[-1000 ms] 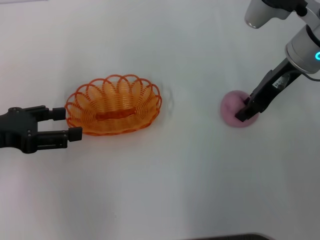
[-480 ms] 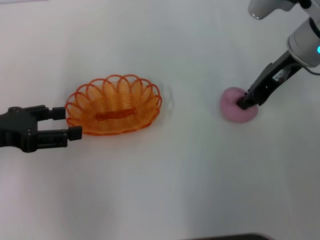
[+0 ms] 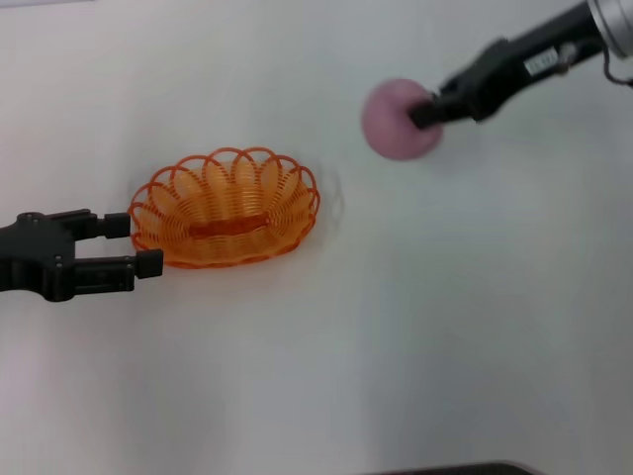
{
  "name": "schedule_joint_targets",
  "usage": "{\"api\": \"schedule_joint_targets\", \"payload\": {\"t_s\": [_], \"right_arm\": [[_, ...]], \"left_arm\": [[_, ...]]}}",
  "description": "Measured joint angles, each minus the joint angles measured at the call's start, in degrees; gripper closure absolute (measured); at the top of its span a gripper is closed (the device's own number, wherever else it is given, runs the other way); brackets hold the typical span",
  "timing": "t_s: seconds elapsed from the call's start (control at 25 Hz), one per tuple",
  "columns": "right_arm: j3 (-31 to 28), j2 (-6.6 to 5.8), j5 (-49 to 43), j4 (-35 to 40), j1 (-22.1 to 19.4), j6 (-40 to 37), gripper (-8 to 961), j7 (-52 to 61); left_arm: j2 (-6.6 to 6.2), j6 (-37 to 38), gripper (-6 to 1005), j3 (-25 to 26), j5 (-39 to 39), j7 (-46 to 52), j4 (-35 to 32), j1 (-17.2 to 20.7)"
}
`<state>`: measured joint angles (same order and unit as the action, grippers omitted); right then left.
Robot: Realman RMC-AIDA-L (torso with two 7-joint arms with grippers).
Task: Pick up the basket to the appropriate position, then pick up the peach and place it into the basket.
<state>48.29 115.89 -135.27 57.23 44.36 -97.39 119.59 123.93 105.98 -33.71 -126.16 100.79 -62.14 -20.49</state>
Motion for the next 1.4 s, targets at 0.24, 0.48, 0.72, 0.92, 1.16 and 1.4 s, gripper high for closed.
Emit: {"api": "schedule_joint_targets", "payload": {"t_s": [0.24, 0.48, 0.72, 0.92, 1.16, 1.4], "right_arm": [[0.2, 0.64, 13.6, -7.1, 2.3, 2.4, 882, -6.4], [1.1, 3.69, 18.3, -17.2, 5.5, 8.6, 869, -13.5], [3.7, 4.01, 22.2, -24.2, 6.8, 12.8, 624, -17.0], [4.5, 3.87, 23.8, -24.3, 6.0, 12.6, 384, -17.2], [3.7, 3.48, 26.4, -21.1, 2.2, 9.8, 164, -17.5], [3.6, 3.18, 30.2, -11.8, -6.4, 6.3, 67, -18.3]], "left_arm": [[0.0, 0.0, 151, 0.0, -0.1, 0.0, 0.0, -0.2], [-0.05, 0.0, 155, 0.0, -0.1, 0.1, 0.8, -0.3], [-0.12, -0.4, 155, -0.1, -0.1, 0.1, 1.3, -0.3], [-0.1, -0.5, 155, -0.1, -0.1, 0.1, 1.4, -0.4], [-0.09, -0.5, 156, -0.1, -0.1, 0.1, 1.4, -0.3], [-0.13, -0.6, 156, 0.4, 0.0, 0.1, 1.4, -0.2]]}}
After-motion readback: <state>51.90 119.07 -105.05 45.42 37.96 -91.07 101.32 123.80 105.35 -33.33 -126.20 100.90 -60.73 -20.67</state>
